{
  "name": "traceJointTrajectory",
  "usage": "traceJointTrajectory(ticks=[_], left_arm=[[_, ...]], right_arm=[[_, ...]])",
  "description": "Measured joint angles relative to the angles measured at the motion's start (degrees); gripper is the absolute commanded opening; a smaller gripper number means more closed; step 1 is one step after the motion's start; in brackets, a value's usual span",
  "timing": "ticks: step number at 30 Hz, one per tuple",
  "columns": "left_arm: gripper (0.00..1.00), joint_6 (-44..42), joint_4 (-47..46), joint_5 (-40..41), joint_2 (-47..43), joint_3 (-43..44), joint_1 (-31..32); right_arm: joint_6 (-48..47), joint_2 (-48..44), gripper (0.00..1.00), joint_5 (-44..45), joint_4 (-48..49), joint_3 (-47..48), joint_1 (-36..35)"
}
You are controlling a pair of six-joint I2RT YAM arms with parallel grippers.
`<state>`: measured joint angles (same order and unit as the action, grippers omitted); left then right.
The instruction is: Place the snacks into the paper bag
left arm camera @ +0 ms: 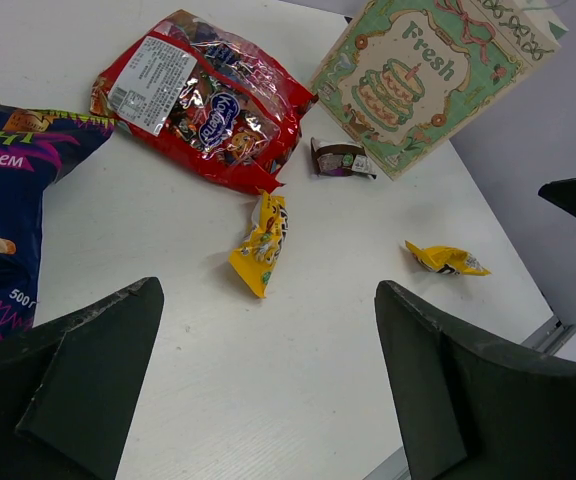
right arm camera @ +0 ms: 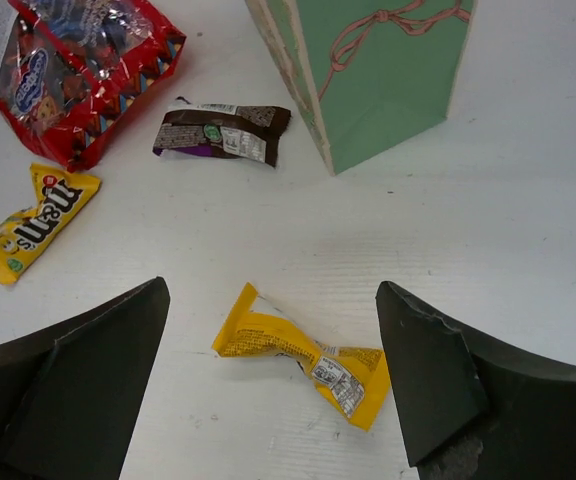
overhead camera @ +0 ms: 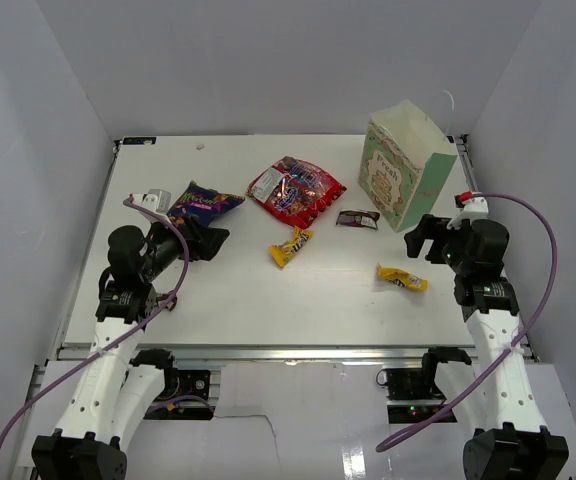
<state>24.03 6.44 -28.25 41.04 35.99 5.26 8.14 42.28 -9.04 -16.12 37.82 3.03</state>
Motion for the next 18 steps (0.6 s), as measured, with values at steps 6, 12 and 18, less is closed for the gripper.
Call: traceJointTrajectory(ticks=[6, 12, 18], left_arm=[[0.98, 0.02, 0.00, -0.13, -0.02, 0.00, 0.11], [0.98, 0.02, 0.00, -0.26, -0.13, 0.00, 0.11], [0.98, 0.02, 0.00, -0.31, -0.15, 0.00, 0.11]], right_arm=[[-13.94, -0.02, 0.90, -13.11, -3.50, 2.27, 0.00], [-37.51, 1.55, 0.90, -25.86, -15.56, 11.50, -0.50], [-57.20, 8.94, 0.96, -26.25, -27.21, 15.17, -0.55]])
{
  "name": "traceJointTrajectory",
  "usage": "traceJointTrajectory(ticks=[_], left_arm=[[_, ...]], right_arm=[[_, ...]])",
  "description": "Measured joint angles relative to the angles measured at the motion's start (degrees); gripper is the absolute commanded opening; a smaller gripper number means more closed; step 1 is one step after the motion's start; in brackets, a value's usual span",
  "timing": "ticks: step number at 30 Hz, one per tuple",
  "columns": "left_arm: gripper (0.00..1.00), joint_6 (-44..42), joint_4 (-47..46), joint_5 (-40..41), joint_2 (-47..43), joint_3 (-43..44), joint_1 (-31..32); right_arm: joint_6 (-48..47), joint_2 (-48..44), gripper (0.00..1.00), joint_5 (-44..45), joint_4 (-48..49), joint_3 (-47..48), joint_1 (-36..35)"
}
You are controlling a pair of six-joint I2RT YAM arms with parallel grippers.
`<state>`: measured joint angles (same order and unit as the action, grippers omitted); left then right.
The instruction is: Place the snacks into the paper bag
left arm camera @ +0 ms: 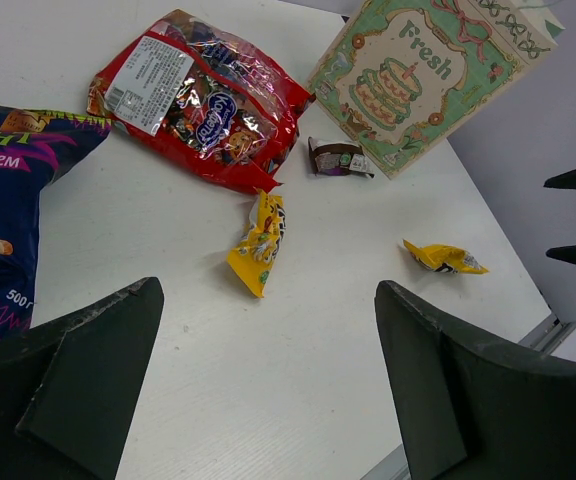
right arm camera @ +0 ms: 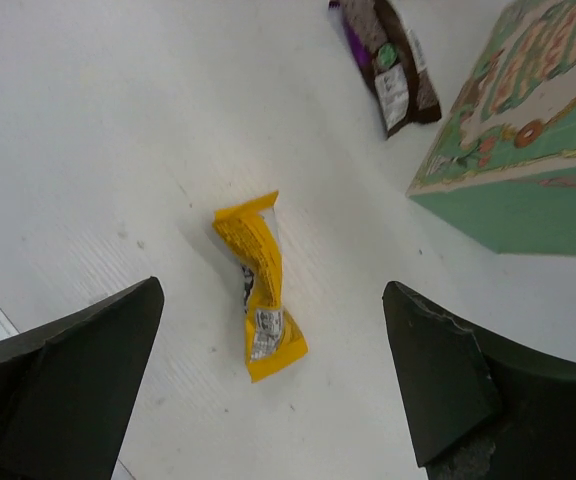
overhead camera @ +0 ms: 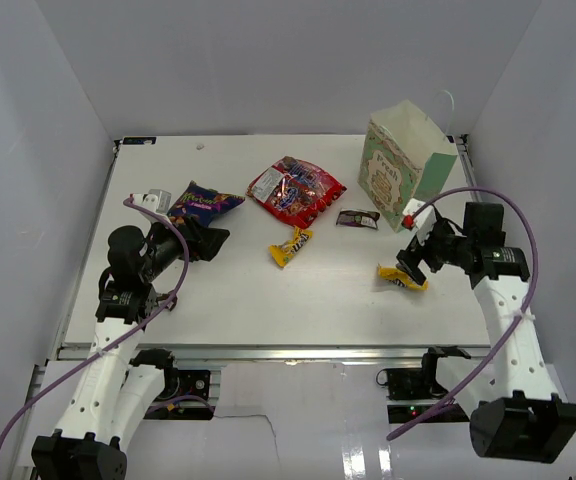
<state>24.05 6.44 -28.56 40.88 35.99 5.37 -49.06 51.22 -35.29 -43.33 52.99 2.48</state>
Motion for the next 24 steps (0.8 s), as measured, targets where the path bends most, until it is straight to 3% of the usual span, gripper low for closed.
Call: traceJointTrajectory(ticks=[4, 6, 14, 24], left_arm=[[0.98, 0.00, 0.00, 0.00, 0.00, 0.00, 0.00], [0.98, 0.00, 0.00, 0.00, 0.00, 0.00, 0.00], [0.98, 0.00, 0.02, -0.02, 0.07, 0.00, 0.00], [0.98, 0.00, 0.02, -0.07, 0.17, 0.00, 0.00]], right_arm=[[-9.49, 7.45, 1.00, 4.70, -4.46, 0.13, -0.04], [-11.67, 10.40, 0.95, 6.91, -5.20, 0.04, -0.66], [-8.35, 18.12, 0.93, 17.49, 4.85, -9.01, -8.35], [-6.29, 25.11, 0.82, 22.80, 13.60, -11.58, -9.40]])
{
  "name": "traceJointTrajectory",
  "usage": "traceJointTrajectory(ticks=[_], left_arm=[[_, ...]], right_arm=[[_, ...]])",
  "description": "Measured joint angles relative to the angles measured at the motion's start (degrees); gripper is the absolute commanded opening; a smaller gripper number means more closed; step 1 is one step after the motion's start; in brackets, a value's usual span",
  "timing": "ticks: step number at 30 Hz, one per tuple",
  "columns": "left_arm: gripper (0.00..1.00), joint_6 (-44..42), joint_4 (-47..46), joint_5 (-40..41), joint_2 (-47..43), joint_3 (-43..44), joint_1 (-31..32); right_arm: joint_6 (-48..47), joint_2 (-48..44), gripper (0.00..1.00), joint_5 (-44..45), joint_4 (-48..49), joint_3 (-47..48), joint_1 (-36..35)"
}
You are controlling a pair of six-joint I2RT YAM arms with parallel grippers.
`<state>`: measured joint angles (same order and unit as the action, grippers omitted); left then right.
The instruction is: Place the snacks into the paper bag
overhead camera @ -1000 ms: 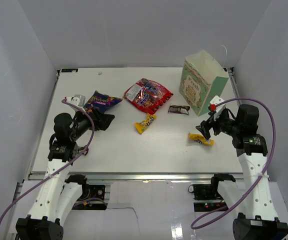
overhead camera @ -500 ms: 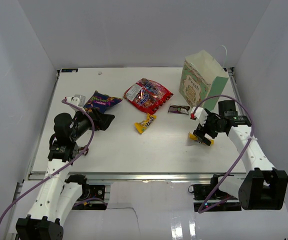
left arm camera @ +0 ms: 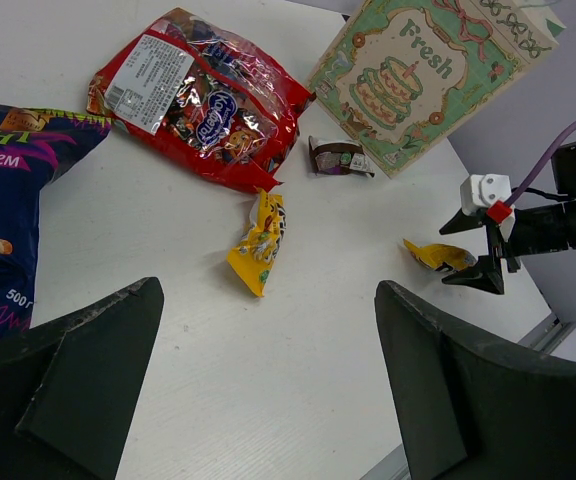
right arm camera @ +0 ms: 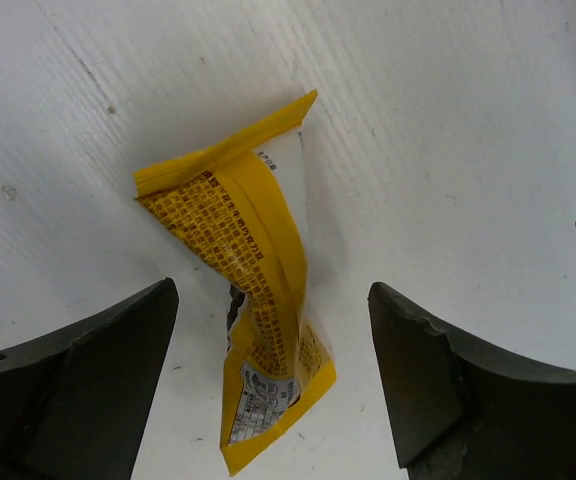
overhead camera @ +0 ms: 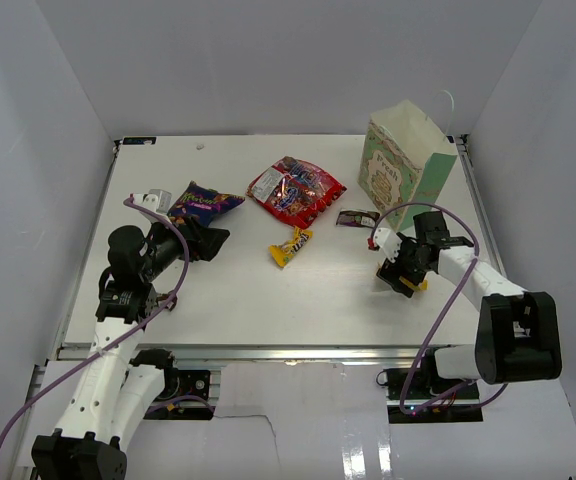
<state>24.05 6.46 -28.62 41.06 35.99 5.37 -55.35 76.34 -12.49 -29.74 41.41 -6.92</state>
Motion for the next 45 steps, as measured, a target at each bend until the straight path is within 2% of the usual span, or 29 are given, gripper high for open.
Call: traceJointTrajectory(ticks=[5, 9, 13, 14, 16, 20, 23, 27, 30, 33, 37, 42, 45], left_arm=[[0.98, 0.00, -0.02, 0.00, 0.00, 0.00, 0.00], [0.98, 0.00, -0.02, 0.00, 0.00, 0.00, 0.00], [0.98, 0.00, -0.02, 0.00, 0.00, 0.00, 0.00], [0.98, 0.00, 0.00, 0.00, 0.00, 0.00, 0.00], [0.98, 0.00, -0.02, 0.00, 0.00, 0.00, 0.00], [0.98, 0.00, 0.00, -0.02, 0.00, 0.00, 0.00], [0.98, 0.00, -0.02, -0.07, 0.00, 0.00, 0.00], [0.98, 0.00, -0.02, -0.17, 0.09, 0.00, 0.00], [0.98, 0.00, -0.02, -0.20, 0.13, 0.00, 0.00], [0.98, 0.00, 0.00, -0.22, 0.15, 0.00, 0.00], [0.98, 0.00, -0.02, -0.39, 0.15, 0.00, 0.00], [0.98, -0.02, -0.02, -0.44, 0.15, 0.00, 0.00], [0.98, -0.02, -0.02, -0.44, 0.20, 0.00, 0.00]], right_arm=[[0.85, 1.68, 0.67, 0.37, 2.60, -0.02, -0.26], [1.29, 2.67, 0.60, 0.37, 3.32, -0.07, -0.33], [1.27, 2.67, 0.38, 0.07, 3.78, -0.07, -0.35], [1.16, 2.60, 0.29, -0.20, 3.78, -0.07, -0.35], [0.74, 2.23, 0.23, -1.29, 3.39, -0.07, -0.35], [-0.07, -1.29, 0.20, -5.79, -0.66, 0.26, -0.35], [-0.70, -6.32, 0.18, -11.10, -7.32, 4.46, -0.33], [0.02, -12.24, 0.17, -17.64, -11.76, 18.14, -0.15], [2.38, -12.79, 0.17, -20.90, -12.66, 31.36, 1.33], [6.29, -10.38, 0.17, -22.43, -10.84, 43.56, 3.96], [13.14, -4.68, 0.17, -21.88, -5.90, 53.94, 5.97], [20.28, 9.68, 0.19, -19.47, -1.11, 66.07, 6.03], [23.10, 18.03, 0.21, -16.83, 0.66, 69.57, 6.05]])
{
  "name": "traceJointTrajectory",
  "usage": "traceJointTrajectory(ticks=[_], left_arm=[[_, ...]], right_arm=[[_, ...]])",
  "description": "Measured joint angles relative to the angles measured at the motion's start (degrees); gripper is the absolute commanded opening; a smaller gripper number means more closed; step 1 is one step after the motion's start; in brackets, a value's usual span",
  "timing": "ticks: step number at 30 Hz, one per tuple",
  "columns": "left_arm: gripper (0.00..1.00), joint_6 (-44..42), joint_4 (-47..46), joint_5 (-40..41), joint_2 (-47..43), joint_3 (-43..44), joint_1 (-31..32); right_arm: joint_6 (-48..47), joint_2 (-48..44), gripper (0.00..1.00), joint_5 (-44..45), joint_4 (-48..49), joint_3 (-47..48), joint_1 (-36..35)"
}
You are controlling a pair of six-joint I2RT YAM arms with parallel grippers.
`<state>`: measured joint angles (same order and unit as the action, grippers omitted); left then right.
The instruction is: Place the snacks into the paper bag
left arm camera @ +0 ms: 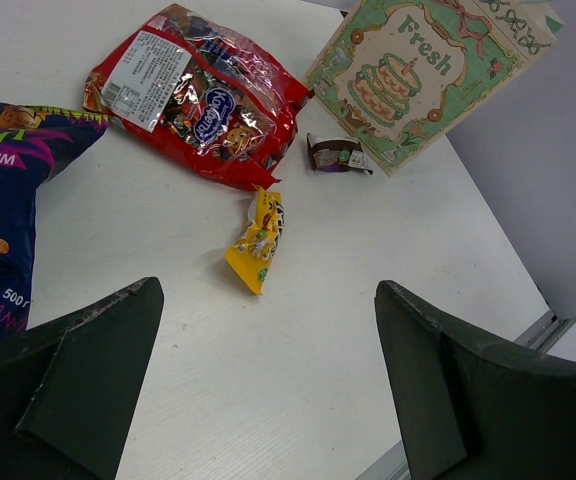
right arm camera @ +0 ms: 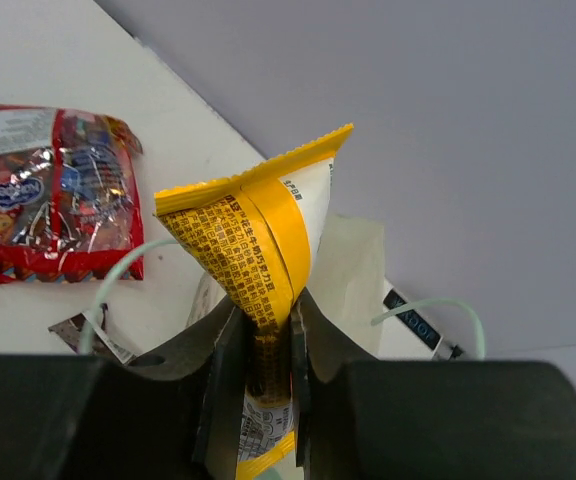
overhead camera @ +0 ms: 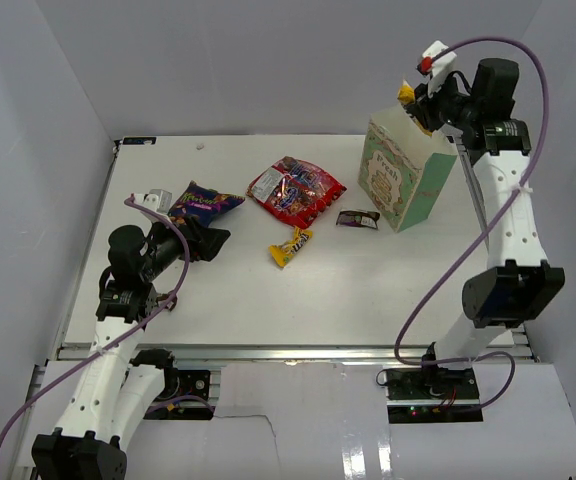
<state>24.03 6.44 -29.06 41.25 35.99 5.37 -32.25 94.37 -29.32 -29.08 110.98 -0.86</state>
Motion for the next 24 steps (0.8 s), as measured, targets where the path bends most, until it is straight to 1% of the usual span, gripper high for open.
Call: traceJointTrajectory(ticks=[3, 6, 7, 8, 9, 12, 15, 18, 19, 20, 22, 24], left_arm=[[0.98, 0.00, 0.00, 0.00, 0.22, 0.00, 0.00], [0.98, -0.02, 0.02, 0.00, 0.59, 0.00, 0.00], [0.98, 0.00, 0.02, 0.02, 0.72, 0.00, 0.00], [0.98, 0.00, 0.02, 0.02, 0.83, 0.00, 0.00], [0.98, 0.00, 0.00, 0.02, 0.96, 0.00, 0.00], [0.98, -0.02, 0.00, 0.04, 1.44, 0.00, 0.00], [0.98, -0.15, 0.02, 0.09, 2.36, 0.00, 0.00], [0.98, -0.50, 0.00, 0.42, 4.07, 0.00, 0.00], [0.91, -0.72, 0.02, 0.68, 5.01, 0.02, 0.00], [0.87, -0.83, 0.04, 0.96, 5.97, 0.09, 0.02], [0.84, -1.57, 1.44, 2.03, 9.05, 1.46, 0.52], [0.84, -2.75, 3.78, 5.44, 13.79, 5.07, 2.64]], right_arm=[[1.49, 6.01, 0.21, 3.02, 0.52, 0.70, 0.02], [2.10, 9.99, 0.27, 5.16, 0.44, 0.74, 0.81], [2.19, 10.78, 0.37, 5.62, 0.42, 0.70, 1.14], [2.45, 11.10, 0.44, 5.90, 0.37, 0.63, 1.36], [2.60, 11.21, 0.61, 6.16, 0.37, 0.33, 1.57], [3.02, 10.51, 0.72, 6.19, 0.37, -0.50, 2.16], [3.78, 8.59, 0.77, 4.66, -0.20, -1.29, 2.56], [5.05, 5.38, 0.80, 1.01, -1.14, -1.31, 3.54], [5.53, 3.76, 0.80, -0.83, -1.07, -1.73, 4.28], [6.14, 1.68, 0.81, -2.75, -1.09, -2.56, 5.38], [6.71, -3.52, 0.84, -7.17, -0.74, -5.73, 8.26], [6.47, -10.27, 0.88, -11.37, -1.14, -10.75, 11.58]])
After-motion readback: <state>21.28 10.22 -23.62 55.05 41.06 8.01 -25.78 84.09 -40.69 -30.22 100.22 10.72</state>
